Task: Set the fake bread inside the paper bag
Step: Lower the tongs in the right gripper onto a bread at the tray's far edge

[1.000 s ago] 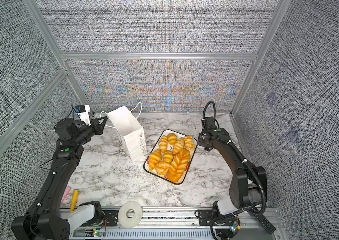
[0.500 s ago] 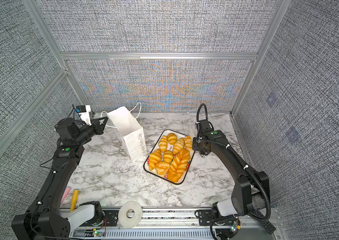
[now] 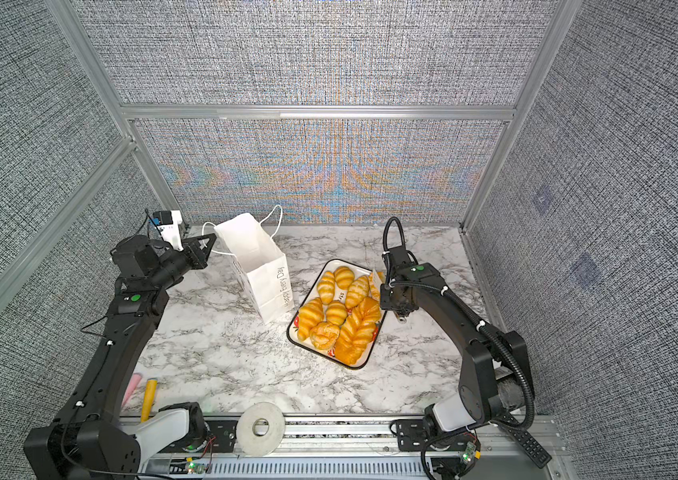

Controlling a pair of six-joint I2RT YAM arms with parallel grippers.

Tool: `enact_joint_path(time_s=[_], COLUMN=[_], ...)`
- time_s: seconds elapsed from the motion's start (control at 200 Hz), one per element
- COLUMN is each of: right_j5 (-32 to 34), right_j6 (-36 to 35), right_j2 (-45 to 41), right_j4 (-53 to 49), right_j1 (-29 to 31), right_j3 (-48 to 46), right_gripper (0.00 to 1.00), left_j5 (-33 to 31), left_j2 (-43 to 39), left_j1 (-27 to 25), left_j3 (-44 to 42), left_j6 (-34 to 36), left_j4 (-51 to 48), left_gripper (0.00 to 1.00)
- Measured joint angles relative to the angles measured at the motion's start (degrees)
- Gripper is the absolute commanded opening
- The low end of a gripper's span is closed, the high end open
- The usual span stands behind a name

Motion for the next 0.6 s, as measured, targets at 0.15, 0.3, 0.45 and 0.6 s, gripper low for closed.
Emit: enact_joint_path(time_s=[0.15,0.3,0.45,0.6], right_j5=[0.3,0.7,1.1,1.5], right_j6=[-0.2,-0.2,-0.2,-0.2], right_j2=[0.2,0.5,0.8,1.4], right_j4=[0.2,0.4,0.5,0.5], right_j1=[0.5,0.9,1.4,1.9], right_j3=[-0.2,-0.3,-0.3,-0.4], right_gripper=[0.48,0.48,0.48,0.48], left_j5=[0.0,0.0,0.0,0.0], left_j2=[0.0,0.2,0.2,0.3], left_j1=[0.0,0.1,0.1,0.1], left_j3=[0.0,0.0,0.0,0.0], left_j6=[0.0,0.0,0.0,0.0], left_j4=[0.0,0.0,0.0,0.0], left_gripper=[0.00,0.00,0.00,0.00])
